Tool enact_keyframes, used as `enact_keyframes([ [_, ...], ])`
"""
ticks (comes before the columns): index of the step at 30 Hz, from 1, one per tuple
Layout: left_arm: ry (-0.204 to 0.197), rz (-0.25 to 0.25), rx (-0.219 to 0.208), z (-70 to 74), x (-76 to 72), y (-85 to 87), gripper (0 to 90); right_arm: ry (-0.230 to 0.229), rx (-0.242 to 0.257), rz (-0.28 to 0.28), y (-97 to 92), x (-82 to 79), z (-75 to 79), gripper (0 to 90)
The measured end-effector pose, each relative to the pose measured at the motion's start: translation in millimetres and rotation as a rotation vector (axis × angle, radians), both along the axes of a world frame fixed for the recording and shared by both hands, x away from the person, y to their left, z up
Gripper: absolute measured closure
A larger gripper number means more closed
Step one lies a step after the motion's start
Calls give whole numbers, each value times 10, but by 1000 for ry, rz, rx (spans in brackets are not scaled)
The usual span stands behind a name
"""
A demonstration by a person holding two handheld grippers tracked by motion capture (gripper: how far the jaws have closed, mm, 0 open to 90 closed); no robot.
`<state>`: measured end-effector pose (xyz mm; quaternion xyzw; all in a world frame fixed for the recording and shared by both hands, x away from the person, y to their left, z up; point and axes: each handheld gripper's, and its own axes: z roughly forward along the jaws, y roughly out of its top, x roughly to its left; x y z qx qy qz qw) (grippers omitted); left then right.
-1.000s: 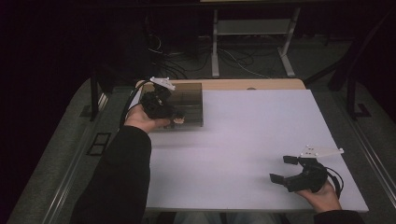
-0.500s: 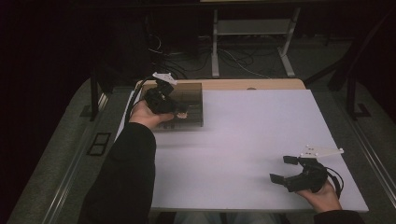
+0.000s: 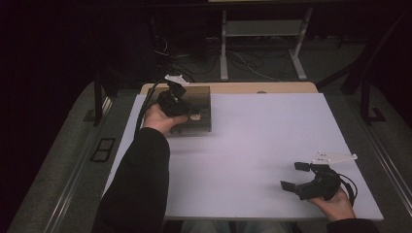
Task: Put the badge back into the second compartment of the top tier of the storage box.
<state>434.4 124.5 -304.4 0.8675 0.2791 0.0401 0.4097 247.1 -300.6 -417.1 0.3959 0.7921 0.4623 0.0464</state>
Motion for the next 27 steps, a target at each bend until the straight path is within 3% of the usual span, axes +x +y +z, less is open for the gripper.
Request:
enact_keyframes([
  [12, -16, 49, -15, -98, 67, -35, 882, -1, -1, 5, 6, 4, -5, 0],
  [27, 15, 75, -38, -318, 152, -60, 882, 1, -5, 7, 6, 6, -9, 0],
])
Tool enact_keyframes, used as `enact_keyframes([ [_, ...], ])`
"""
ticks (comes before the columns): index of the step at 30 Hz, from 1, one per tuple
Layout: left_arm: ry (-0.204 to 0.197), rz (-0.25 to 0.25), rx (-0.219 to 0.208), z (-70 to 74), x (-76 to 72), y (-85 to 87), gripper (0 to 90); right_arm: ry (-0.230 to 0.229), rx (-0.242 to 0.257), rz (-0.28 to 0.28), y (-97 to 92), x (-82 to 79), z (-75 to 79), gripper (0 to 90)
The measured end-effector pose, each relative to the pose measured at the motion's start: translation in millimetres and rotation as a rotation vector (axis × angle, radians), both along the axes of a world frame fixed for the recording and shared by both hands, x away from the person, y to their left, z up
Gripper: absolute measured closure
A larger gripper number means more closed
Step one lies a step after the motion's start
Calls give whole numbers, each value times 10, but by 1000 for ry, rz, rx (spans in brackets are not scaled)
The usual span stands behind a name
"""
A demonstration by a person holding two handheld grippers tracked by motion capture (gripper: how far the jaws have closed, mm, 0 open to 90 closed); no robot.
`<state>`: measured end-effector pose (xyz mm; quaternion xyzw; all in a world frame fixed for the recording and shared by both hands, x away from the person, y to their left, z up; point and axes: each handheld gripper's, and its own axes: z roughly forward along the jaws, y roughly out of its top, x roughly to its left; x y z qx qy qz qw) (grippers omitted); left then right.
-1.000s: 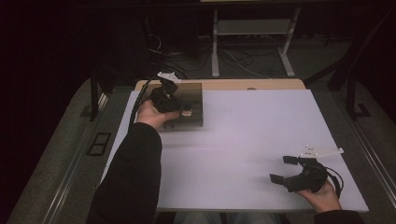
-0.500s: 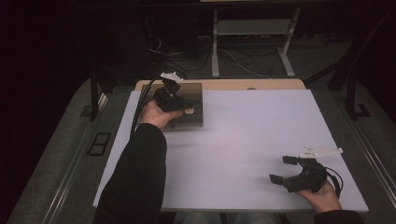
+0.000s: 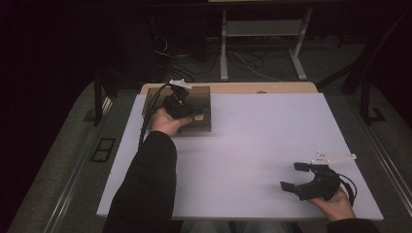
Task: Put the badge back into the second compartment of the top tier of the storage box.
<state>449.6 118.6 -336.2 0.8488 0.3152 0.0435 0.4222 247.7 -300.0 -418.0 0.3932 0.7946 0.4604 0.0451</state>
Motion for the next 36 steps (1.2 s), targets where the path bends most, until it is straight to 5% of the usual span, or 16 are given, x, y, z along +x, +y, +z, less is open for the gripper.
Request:
enact_keyframes([
  [32, 68, 12, 37, -205, 62, -13, 870, -3, -7, 3, -4, 5, -8, 0],
  [36, 76, 15, 28, -190, 54, -4, 773, -3, -8, 3, -5, 7, -9, 0],
])
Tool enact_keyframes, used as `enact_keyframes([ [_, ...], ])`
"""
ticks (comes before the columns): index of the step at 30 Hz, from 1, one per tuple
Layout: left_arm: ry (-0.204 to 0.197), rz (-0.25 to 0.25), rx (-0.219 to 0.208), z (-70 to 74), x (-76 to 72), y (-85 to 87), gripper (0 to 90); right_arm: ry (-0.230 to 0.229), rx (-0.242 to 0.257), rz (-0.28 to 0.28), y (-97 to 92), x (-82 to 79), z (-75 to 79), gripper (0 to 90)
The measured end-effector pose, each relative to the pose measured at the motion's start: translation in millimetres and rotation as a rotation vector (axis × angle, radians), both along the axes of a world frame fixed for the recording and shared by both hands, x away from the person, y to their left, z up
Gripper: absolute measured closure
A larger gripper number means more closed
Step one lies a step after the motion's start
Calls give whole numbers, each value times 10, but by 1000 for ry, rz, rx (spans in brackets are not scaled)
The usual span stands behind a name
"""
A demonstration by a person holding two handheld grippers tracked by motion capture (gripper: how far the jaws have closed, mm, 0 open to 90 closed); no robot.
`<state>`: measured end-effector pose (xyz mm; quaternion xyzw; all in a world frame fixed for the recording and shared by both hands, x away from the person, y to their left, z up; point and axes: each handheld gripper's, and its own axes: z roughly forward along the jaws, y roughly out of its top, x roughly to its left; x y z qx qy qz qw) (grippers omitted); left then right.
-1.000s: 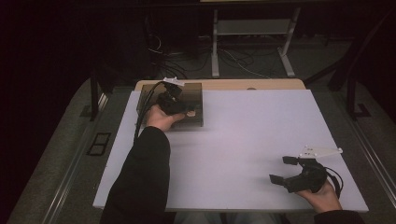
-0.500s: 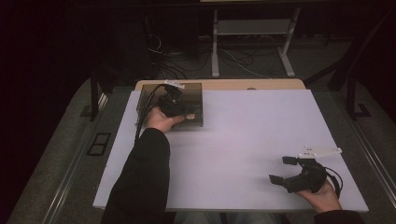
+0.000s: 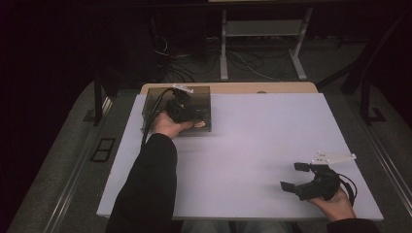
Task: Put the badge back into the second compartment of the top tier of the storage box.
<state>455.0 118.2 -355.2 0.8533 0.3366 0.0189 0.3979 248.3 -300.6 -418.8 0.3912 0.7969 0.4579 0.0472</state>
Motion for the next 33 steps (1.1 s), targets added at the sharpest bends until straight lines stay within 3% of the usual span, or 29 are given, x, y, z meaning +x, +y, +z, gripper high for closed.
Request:
enact_keyframes([
  [4, -11, 1, 30, 30, -30, 13, 648, -2, -3, 1, 2, 0, -3, 0],
  [7, -5, 15, 22, 58, -52, 34, 582, -2, -1, -1, 1, 0, -2, 0],
  [11, -27, 24, 13, 111, -88, 83, 454, -1, -3, -4, -1, -4, -2, 0],
  [18, -61, 41, -1, 148, -181, 226, 343, 3, 0, -10, -12, -15, 0, 0],
  [33, -82, 93, -86, 157, -427, 455, 146, 4, -2, -19, -33, -36, -4, 0],
])
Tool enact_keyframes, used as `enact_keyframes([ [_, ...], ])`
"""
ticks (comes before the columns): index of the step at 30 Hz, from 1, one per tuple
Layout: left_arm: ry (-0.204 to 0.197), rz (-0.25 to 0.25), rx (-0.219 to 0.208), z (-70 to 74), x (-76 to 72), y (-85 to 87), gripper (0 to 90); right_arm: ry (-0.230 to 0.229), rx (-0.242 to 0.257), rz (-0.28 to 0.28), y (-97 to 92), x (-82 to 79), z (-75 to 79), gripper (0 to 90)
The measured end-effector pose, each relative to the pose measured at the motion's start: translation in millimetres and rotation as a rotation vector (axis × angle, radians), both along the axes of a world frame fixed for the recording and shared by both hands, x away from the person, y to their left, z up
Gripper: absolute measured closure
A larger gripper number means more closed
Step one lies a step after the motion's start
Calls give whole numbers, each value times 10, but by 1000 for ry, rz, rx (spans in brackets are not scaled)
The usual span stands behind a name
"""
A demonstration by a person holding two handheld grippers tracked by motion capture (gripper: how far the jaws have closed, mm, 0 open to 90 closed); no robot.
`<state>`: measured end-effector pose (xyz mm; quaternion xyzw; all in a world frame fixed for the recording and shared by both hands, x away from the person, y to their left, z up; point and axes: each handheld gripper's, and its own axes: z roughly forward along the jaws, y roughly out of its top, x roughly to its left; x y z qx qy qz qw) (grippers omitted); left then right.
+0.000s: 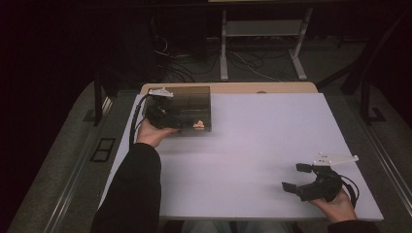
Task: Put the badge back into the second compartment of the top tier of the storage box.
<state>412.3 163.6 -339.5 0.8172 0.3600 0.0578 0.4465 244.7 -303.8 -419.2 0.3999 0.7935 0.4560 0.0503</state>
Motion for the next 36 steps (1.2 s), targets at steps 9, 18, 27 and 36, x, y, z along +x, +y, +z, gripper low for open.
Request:
enact_keyframes([
  [9, -29, 1, 17, 5, -207, 5, 1, -1, 1, -3, -6, -1, 0, 0],
  [18, -72, 28, -14, -34, -389, 64, 0, 4, 3, -5, -6, -6, 3, 0],
  [27, -93, 32, -37, -90, -553, 133, 0, 0, 1, -4, -1, -3, 1, 0],
  [36, -99, 25, -47, -165, -716, 156, 0, 2, 0, -2, 2, -1, -1, 0],
])
